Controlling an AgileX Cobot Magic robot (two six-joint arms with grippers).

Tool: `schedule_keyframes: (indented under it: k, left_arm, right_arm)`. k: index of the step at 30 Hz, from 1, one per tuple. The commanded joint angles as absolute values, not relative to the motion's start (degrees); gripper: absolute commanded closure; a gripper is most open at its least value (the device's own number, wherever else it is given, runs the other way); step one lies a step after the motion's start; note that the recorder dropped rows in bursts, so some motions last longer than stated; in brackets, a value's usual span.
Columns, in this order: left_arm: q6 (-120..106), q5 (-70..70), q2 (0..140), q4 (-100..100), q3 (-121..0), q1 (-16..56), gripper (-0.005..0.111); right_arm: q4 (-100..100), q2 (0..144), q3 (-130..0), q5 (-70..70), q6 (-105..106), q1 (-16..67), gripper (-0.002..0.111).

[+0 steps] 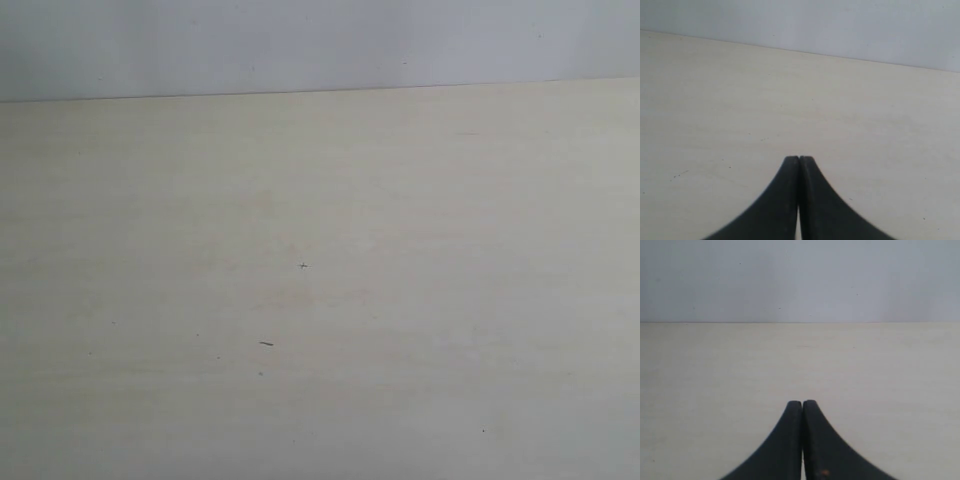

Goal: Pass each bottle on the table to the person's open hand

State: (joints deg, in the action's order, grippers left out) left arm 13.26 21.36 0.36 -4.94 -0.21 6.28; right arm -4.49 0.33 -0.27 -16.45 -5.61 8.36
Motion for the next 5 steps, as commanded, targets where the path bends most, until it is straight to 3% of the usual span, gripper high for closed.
schedule_keyframes:
  k: [1,5]
  left_arm:
    - [13.04,20.63,0.0,-4.31,0.0,6.11,0.104]
    - [13.04,20.63,0.0,-4.31,0.0,6.11,0.104]
  right_arm:
    - [-4.59,0.0,0.0,-16.22,-5.59,8.33,0.108]
    - [-4.59,0.0,0.0,-16.22,-5.59,8.33,0.108]
